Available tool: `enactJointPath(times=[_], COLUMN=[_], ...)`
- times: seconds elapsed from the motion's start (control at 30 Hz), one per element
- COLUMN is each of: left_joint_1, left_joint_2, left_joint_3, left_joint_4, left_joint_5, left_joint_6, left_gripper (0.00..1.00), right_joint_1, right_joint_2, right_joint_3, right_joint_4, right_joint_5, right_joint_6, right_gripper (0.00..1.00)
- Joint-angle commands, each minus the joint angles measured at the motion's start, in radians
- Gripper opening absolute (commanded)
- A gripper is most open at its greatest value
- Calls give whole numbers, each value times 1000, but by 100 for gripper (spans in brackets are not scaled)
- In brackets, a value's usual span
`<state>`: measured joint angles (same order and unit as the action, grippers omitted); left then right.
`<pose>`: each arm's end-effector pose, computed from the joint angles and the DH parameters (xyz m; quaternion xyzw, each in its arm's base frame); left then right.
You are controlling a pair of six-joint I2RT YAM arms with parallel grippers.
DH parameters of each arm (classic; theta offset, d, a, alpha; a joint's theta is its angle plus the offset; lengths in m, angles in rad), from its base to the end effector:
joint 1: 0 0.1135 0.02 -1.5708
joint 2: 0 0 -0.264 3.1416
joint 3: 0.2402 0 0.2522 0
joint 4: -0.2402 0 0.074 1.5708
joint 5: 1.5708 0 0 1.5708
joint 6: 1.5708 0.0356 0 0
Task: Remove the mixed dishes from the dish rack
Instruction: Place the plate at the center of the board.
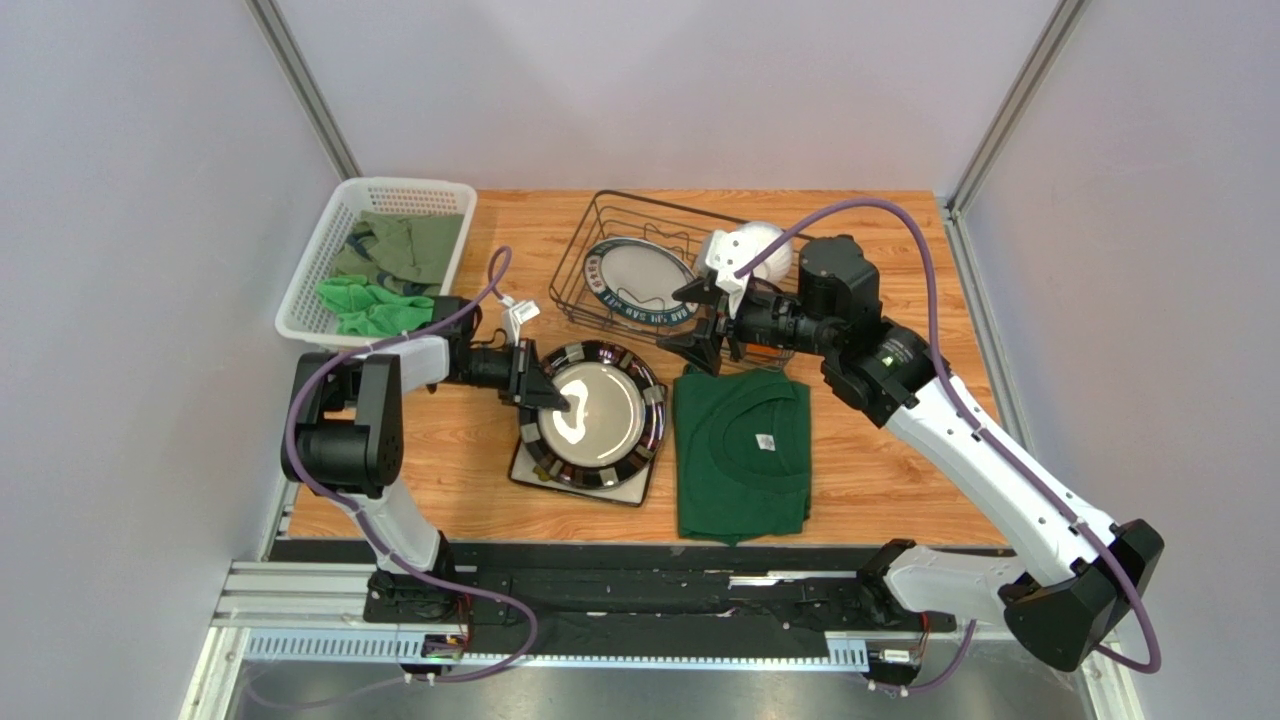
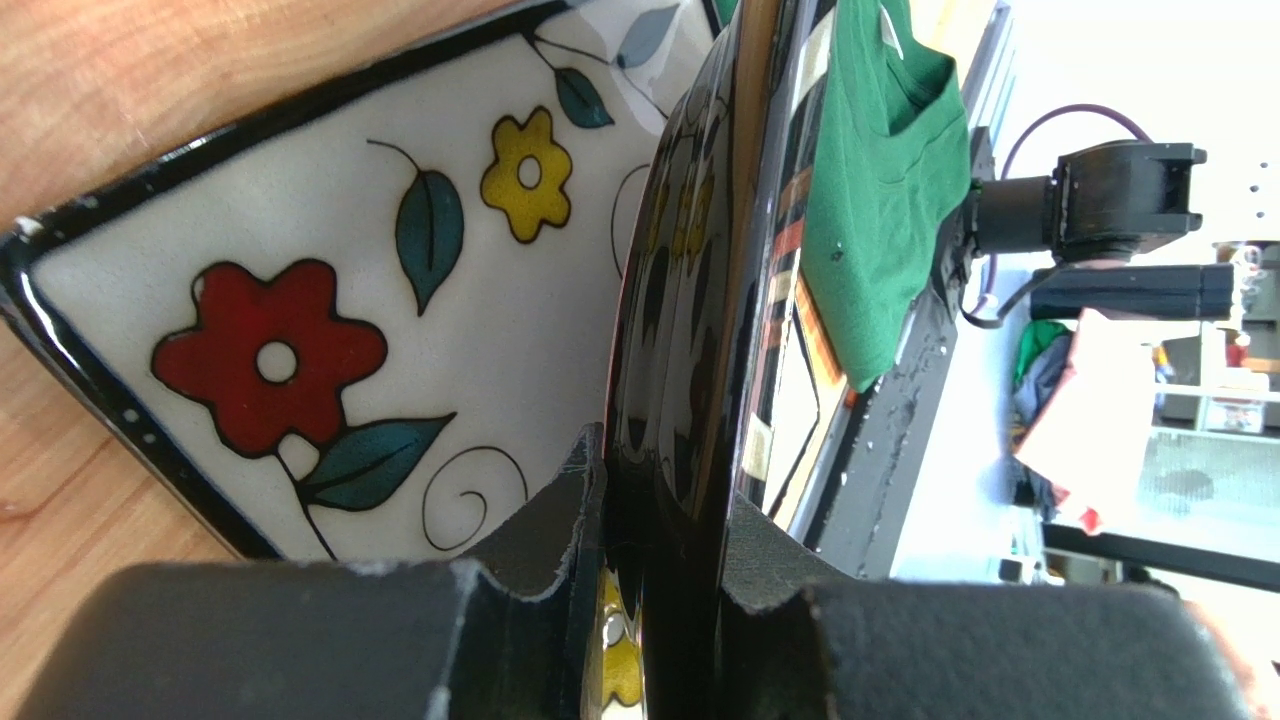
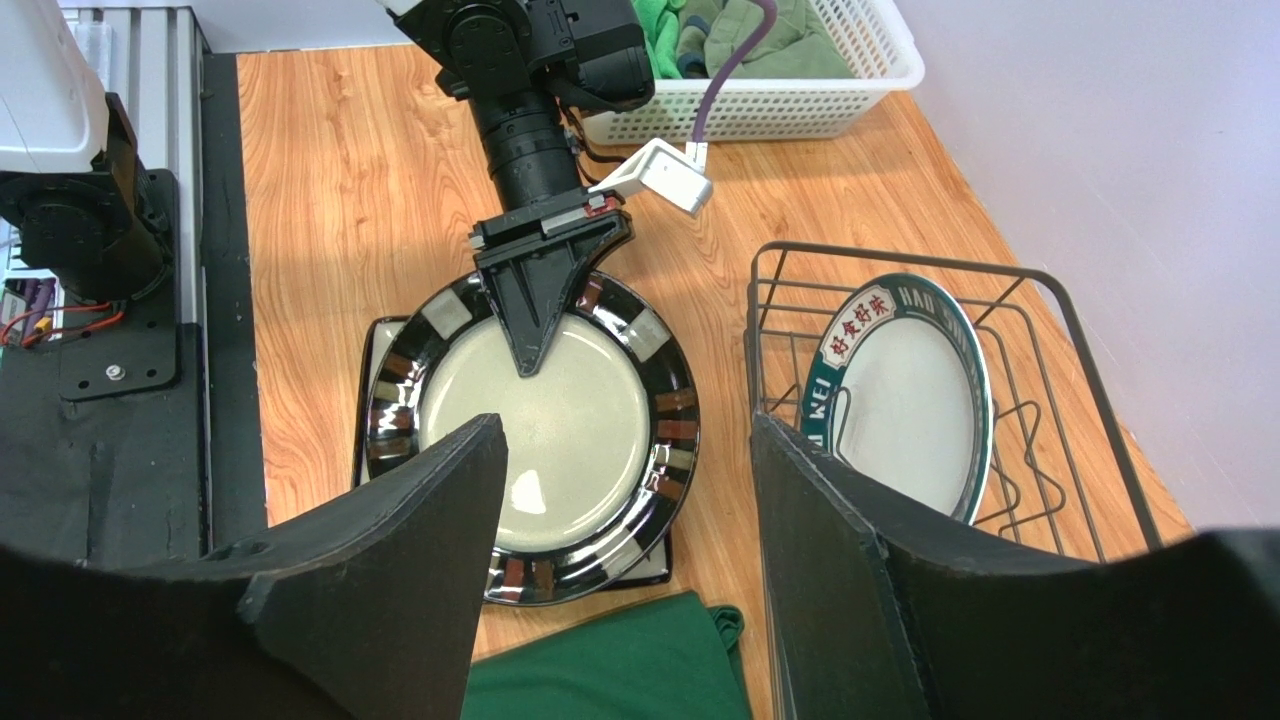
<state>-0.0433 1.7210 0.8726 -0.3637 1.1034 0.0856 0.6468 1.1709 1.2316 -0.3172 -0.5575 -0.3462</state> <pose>0.2964 -0.0447 0.1461 0.1473 0.8302 -0.5124 0.1628 0.1952 0.1710 0.4050 -0.5104 0.5892 0.3033 0.5480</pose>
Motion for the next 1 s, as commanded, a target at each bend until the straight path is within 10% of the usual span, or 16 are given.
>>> enactJointPath(times=[0.0,0.3,0.97], left_joint_1=[5,5,5], left_joint_2=[-9,5,42], left_joint_3=[51,71,117], left_joint_4=[-1,-46,-127], left_joint_5=[116,55,-31], left_joint_6=[-20,8,28], left_gripper=[0,25,47], right_joint_1=[-3,-3,-3], right_joint_2=[-33,-34,-47], right_joint_3=[-12,-18,-34], right_joint_4=[43,43,43], right_joint_5=[5,2,1], right_joint_6=[-20,-23,-31], right_gripper=[66,66,67])
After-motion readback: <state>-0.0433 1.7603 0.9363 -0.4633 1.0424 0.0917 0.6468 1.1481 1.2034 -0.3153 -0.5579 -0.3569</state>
